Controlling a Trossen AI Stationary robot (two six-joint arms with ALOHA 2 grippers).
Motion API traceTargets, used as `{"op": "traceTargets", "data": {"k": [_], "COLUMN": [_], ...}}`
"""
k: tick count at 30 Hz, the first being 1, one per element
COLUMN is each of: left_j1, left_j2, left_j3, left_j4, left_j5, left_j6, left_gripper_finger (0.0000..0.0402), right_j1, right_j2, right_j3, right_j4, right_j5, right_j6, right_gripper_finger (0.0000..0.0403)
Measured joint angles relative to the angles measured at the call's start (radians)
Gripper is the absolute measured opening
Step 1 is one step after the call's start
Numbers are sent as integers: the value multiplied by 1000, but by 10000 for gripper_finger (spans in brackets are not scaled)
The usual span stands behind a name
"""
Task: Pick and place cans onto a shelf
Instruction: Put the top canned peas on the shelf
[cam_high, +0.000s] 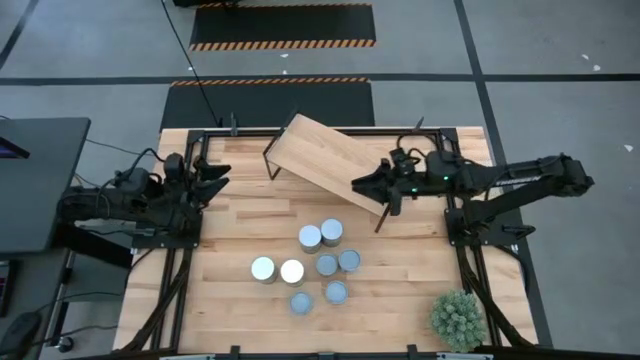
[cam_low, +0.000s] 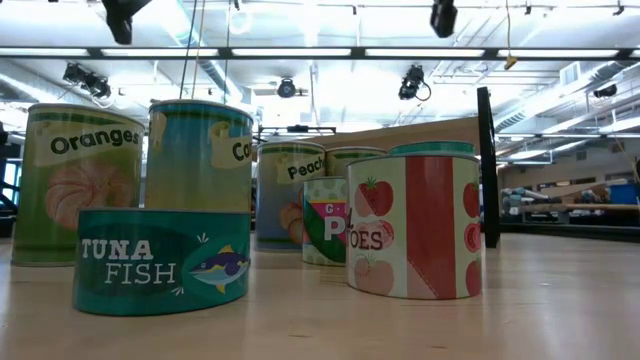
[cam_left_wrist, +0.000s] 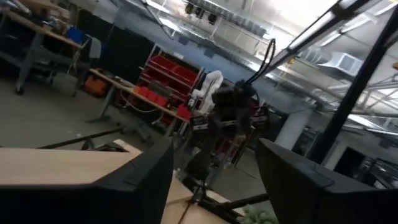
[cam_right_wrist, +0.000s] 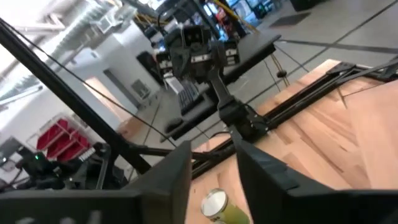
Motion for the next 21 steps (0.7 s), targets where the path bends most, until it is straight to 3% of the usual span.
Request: {"op": "traceTargets", "data": {"k": [8, 16, 21], "left_j1": [0, 0, 0], "left_j2": [-3, -3, -3], "left_j3": [49, 130, 144], "left_j4": [-95, -308, -345], "left_j5": [103, 161, 185], "left_j6": [-2, -7, -8], "left_gripper_finger": [247, 247, 247], "right_j1": [42, 93, 111], "right_j2": [143, 277, 367], "right_j3": [97, 263, 398], "right_j4": [-11, -153, -309], "right_j5": [10, 66, 82], "right_j6": [-6, -87, -149], "right_gripper_finger": [205, 212, 212]}}
